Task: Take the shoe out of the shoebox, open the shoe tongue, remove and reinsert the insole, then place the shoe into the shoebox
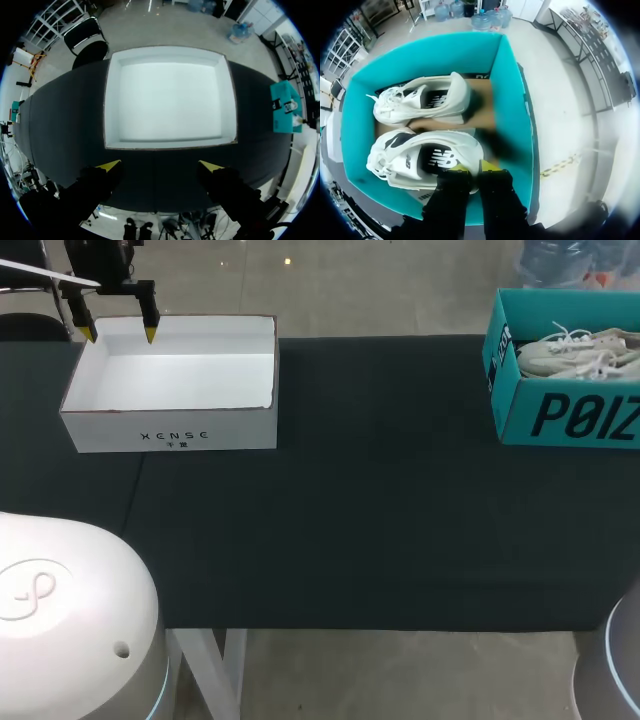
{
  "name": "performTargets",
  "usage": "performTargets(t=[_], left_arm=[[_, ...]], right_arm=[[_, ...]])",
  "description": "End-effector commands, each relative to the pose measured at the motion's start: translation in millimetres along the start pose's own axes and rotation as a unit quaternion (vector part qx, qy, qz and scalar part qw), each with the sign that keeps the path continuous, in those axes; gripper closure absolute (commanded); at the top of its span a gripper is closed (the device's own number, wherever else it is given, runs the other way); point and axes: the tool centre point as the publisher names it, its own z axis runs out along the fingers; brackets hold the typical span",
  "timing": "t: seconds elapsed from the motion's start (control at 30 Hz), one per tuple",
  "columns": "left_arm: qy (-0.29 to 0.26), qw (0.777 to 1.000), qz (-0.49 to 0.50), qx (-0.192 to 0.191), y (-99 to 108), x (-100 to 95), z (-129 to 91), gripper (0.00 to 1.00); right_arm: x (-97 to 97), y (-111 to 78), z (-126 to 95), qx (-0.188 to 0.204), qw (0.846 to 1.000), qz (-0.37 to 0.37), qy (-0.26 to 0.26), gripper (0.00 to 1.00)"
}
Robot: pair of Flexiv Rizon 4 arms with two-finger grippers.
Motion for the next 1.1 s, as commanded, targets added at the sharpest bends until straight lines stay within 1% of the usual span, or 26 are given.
performTargets(t=[0.03,0.2,0.33,0.47,0.63,0.83,0.9,1.0,1.1], left_arm=[[0.0,1.0,0.0,0.0,0.1,0.0,0.0,0.0],[0.0,1.0,0.0,0.0,0.1,0.0,0.0,0.0],[0.0,1.0,0.0,0.0,0.1,0.0,0.0,0.0],[0.0,1.0,0.0,0.0,0.1,0.0,0.0,0.0],[0.0,1.0,0.0,0.0,0.1,0.0,0.0,0.0],[0.0,1.0,0.0,0.0,0.1,0.0,0.0,0.0],[0.0,1.0,0.0,0.0,0.1,0.0,0.0,0.0],[0.0,1.0,0.0,0.0,0.1,0.0,0.0,0.0],[0.0,1.0,0.0,0.0,0.1,0.0,0.0,0.0]], right_arm=[[-0.7,3.3,-17.8,0.002,1.0,0.004,0.003,1.0],[1.1,10.4,-43.0,-0.003,1.0,0.017,0.005,1.0],[4.3,15.6,-66.6,-0.025,0.999,0.02,0.023,1.0],[6.3,19.2,-93.4,-0.037,0.998,0.025,0.034,1.0],[10.9,16.2,-127.0,-0.051,0.998,0.016,0.033,1.0],[13.8,-3.6,-165.5,-0.058,0.998,0.013,0.033,1.0],[15.0,-15.9,-180.1,-0.052,0.998,0.01,0.034,1.0],[18.1,-31.5,-194.0,-0.052,0.998,0.008,0.033,1.0],[25.6,-54.3,-208.2,-0.063,0.997,0.005,0.035,1.0]])
